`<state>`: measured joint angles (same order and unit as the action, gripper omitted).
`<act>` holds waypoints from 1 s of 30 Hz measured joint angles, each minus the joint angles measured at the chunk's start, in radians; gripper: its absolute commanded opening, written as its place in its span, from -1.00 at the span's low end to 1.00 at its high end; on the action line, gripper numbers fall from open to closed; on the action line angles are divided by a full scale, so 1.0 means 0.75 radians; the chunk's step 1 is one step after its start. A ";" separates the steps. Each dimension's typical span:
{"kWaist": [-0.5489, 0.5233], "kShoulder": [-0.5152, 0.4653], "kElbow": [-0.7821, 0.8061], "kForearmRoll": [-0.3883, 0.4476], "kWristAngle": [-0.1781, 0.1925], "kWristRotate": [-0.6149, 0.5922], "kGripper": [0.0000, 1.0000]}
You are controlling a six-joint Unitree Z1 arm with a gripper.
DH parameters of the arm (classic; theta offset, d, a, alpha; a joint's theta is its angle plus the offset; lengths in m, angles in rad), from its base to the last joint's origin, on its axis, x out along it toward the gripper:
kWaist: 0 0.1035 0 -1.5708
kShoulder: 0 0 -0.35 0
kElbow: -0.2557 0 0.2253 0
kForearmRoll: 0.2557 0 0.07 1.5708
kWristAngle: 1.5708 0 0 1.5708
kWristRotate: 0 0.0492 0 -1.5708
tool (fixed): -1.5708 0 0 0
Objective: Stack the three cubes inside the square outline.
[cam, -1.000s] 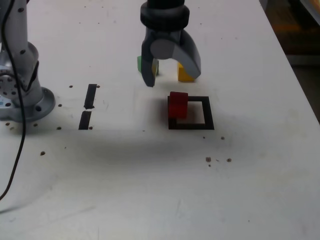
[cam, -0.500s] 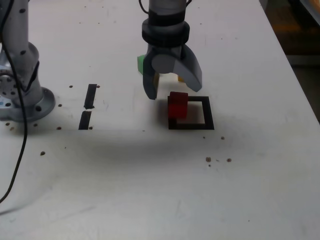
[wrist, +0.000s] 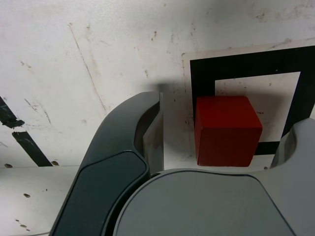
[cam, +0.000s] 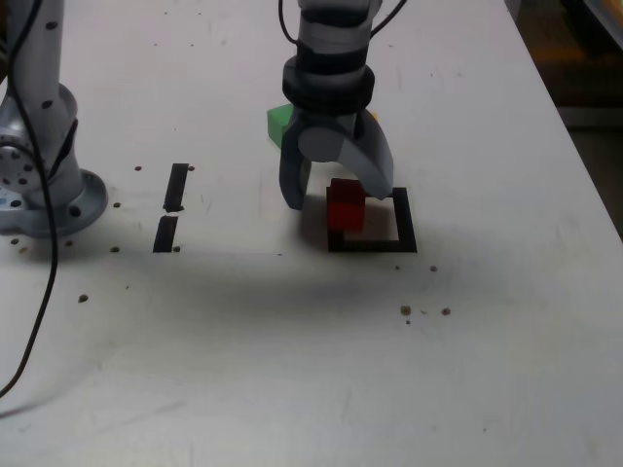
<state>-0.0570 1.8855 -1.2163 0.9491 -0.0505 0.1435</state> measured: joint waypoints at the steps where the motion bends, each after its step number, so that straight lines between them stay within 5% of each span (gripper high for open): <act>1: -0.003 0.008 -0.006 0.000 0.000 0.000 0.72; 11: -0.032 0.079 -0.080 -0.001 0.000 0.000 0.60; 23: -0.036 0.094 -0.086 -0.024 0.016 -0.002 -0.67; 30: -0.045 0.094 -0.084 -0.056 0.005 -0.002 -0.89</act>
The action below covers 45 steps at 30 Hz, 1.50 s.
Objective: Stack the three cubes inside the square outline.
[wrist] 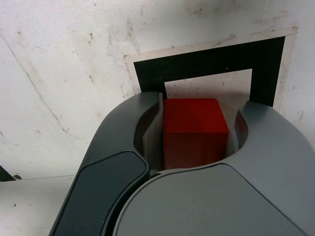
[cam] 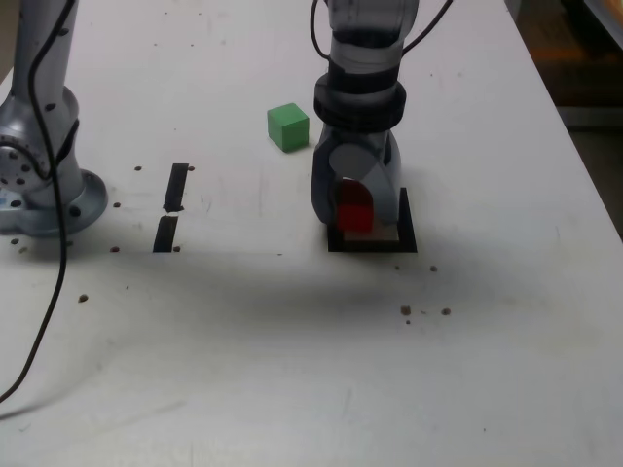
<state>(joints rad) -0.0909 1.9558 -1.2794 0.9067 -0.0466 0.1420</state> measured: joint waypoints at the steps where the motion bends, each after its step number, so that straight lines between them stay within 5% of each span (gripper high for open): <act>1: 0.000 0.000 0.002 -0.004 -0.006 -0.001 -0.90; 7: 0.000 -0.006 0.007 -0.007 -0.020 -0.069 -0.92; 15: -0.021 -0.052 -0.067 0.078 0.050 -0.229 -0.93; 22: -0.049 -0.054 -0.136 0.154 0.056 -0.257 -0.93; 45: -0.067 0.020 -0.130 0.064 0.038 -0.251 -0.91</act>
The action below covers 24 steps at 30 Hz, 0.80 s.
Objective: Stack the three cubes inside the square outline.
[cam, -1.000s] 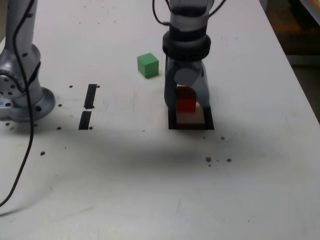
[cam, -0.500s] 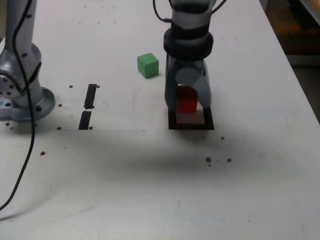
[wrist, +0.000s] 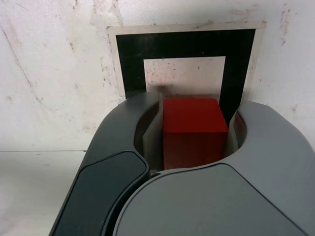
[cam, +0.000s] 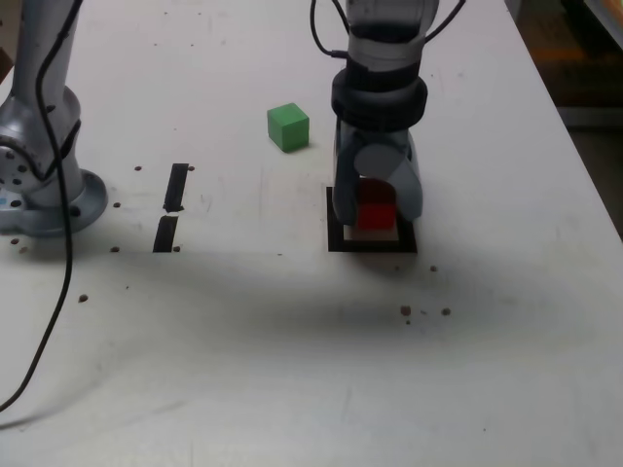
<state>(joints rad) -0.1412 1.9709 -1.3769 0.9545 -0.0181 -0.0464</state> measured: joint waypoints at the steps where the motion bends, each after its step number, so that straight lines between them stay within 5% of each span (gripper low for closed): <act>1: 0.000 0.001 0.000 -0.003 0.000 0.000 -0.90; 17: 0.000 0.012 0.034 -0.028 -0.001 0.000 -0.79; 24: 0.000 0.012 0.046 -0.028 -0.010 0.000 -0.44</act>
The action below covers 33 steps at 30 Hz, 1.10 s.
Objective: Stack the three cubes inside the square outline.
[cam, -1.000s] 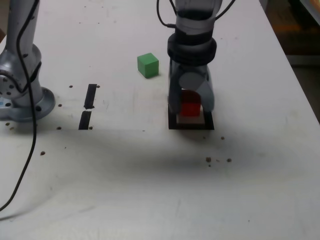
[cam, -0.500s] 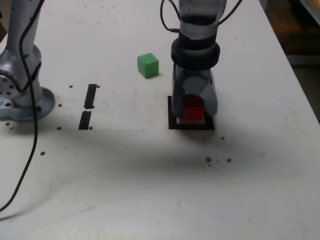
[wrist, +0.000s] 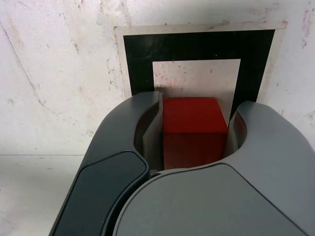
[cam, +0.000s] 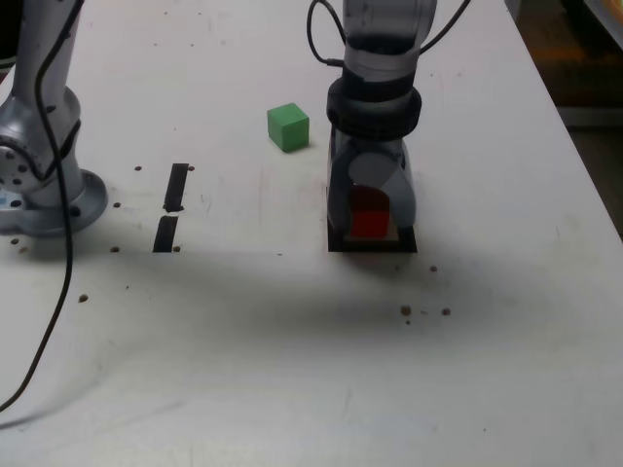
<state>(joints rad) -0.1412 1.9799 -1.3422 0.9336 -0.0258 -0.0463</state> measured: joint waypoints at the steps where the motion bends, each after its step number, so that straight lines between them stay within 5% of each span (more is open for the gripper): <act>1: 0.000 0.000 0.002 0.001 -0.001 0.000 -0.36; 15: 0.000 -0.001 0.035 0.005 0.002 0.014 0.33; 27: 0.008 -0.017 0.056 -0.006 0.034 0.035 0.68; 33: 0.010 -0.027 0.057 -0.005 0.036 0.036 0.70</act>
<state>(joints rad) -0.1337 1.9597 -1.2997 0.9296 0.0009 -0.0191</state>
